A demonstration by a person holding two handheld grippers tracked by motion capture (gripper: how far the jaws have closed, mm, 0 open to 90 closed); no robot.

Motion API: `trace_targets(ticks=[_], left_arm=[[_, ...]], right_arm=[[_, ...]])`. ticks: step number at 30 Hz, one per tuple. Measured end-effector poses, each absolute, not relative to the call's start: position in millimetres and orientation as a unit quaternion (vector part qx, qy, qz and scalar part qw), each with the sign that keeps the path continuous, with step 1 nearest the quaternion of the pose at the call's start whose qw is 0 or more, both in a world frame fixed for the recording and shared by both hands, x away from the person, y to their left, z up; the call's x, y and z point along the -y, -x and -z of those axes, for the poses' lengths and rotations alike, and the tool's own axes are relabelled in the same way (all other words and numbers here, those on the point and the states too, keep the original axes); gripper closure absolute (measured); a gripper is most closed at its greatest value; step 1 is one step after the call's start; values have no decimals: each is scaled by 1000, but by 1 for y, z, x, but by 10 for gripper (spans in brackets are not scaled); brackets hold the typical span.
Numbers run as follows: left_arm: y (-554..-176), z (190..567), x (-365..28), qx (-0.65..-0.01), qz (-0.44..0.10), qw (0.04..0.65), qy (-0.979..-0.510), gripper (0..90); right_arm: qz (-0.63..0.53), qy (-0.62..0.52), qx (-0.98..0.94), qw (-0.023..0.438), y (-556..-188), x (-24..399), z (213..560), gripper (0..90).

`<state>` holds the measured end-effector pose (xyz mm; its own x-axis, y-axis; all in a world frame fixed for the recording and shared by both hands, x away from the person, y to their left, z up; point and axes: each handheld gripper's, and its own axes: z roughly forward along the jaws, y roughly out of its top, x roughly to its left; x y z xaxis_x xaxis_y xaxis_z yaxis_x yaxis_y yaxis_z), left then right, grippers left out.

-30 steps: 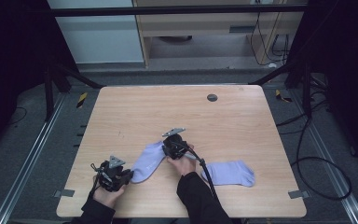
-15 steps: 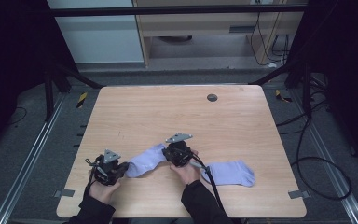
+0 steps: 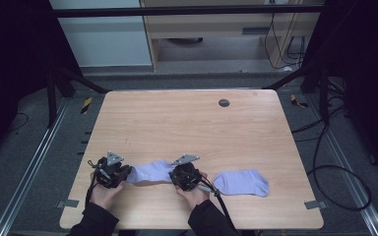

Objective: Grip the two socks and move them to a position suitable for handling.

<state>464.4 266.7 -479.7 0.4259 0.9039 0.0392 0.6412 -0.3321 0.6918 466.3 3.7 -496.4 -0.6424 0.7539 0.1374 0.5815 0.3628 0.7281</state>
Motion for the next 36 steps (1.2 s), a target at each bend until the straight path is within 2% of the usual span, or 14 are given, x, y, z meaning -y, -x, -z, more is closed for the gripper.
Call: trace_targets(ticks=[8,17,24,36], left_arm=[[-460,470,-276,-512,-224,338,-757,608],[-455,455,-264,-501,-214,370,-753,498],[-451,448,-247,-494,-197,387,-753,467],[-455,442,-205,-471,-174,396,-769,457]], right_arm=[[-406,-411,-809,108,-461,11,485,696],[-425,-420,-792,123,-456,57,457,560],[-425,-446,-775,138,-445,108,445,525],[-409,-504,-740,175,-427,197,450,474]])
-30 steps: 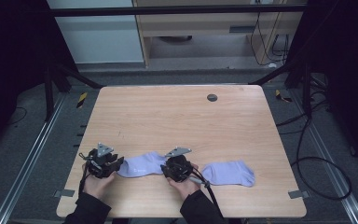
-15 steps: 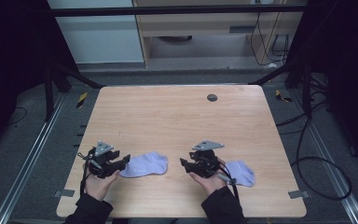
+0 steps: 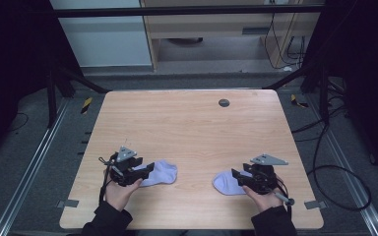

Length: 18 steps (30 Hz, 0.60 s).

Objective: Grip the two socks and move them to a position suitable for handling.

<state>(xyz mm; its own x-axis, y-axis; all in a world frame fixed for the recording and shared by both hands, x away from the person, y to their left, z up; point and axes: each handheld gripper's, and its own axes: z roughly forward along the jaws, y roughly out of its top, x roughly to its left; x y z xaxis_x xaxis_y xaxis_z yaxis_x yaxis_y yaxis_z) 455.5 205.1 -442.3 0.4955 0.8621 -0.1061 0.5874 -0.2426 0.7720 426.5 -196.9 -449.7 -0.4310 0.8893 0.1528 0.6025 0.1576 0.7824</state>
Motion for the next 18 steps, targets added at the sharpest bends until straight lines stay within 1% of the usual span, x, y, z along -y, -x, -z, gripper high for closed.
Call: trace_targets(ticks=[8,12,18], left_arm=[[-460,447,-171,-454,-160,392,-784,458],[-462,450,-152,-444,-155,388,-793,462],[-462,456,-123,-425,-146,381,-808,464]], right_arm=[[-394,-518,-735,190,-424,225,458,415],[-386,-520,-737,195,-424,230,459,411],[-373,-526,-736,206,-425,243,460,442]])
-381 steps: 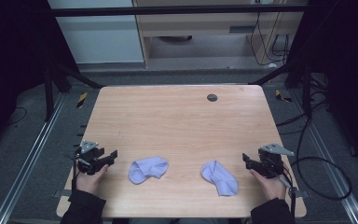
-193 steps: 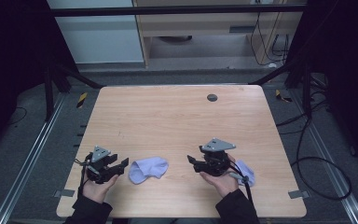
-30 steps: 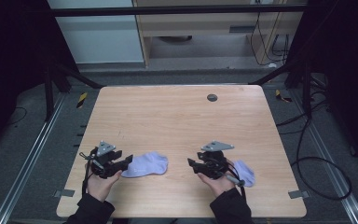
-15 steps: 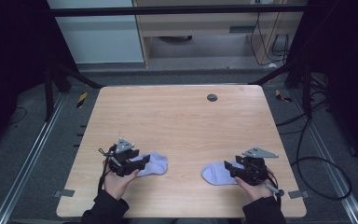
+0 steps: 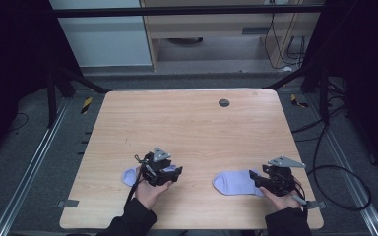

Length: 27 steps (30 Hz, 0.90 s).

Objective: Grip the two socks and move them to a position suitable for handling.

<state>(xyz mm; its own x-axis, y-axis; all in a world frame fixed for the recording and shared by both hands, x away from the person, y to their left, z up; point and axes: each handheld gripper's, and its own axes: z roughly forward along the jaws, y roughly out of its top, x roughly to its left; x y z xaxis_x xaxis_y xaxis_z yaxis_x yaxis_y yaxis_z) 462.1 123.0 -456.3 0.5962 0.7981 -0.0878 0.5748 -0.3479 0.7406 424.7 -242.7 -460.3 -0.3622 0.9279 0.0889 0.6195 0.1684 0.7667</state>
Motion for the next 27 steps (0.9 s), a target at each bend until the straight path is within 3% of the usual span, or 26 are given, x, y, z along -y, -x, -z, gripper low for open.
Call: trace_targets(ticks=[16,27], left_arm=[[-459,471,-46,-375,-113,374,-841,468],[-458,484,-17,-360,-94,362,-855,553]], right_arm=[[-344,-552,-732,203,-422,264,472,532],[-320,-552,-751,172,-424,264,486,631]])
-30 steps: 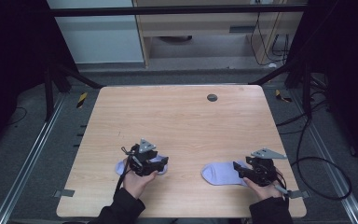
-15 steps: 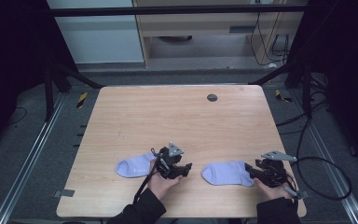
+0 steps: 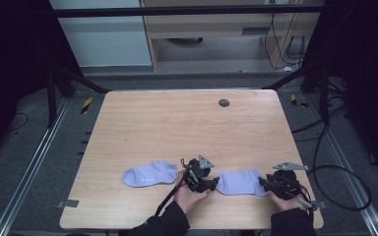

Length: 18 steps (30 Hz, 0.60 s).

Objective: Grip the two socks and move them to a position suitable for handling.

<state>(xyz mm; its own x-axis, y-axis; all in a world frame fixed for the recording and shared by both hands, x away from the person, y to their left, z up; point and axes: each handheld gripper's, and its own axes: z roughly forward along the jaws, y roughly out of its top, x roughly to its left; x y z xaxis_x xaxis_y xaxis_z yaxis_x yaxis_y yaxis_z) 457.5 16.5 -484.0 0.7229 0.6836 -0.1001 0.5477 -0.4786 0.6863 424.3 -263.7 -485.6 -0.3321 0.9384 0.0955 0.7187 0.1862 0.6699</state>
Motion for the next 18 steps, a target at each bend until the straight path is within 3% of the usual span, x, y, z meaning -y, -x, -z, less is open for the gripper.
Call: trace_targets(ticks=[18], left_arm=[[-456,492,-9,-378,-81,348,-854,877]], right_arm=[[-304,-561,-756,147,-427,263,490,851]])
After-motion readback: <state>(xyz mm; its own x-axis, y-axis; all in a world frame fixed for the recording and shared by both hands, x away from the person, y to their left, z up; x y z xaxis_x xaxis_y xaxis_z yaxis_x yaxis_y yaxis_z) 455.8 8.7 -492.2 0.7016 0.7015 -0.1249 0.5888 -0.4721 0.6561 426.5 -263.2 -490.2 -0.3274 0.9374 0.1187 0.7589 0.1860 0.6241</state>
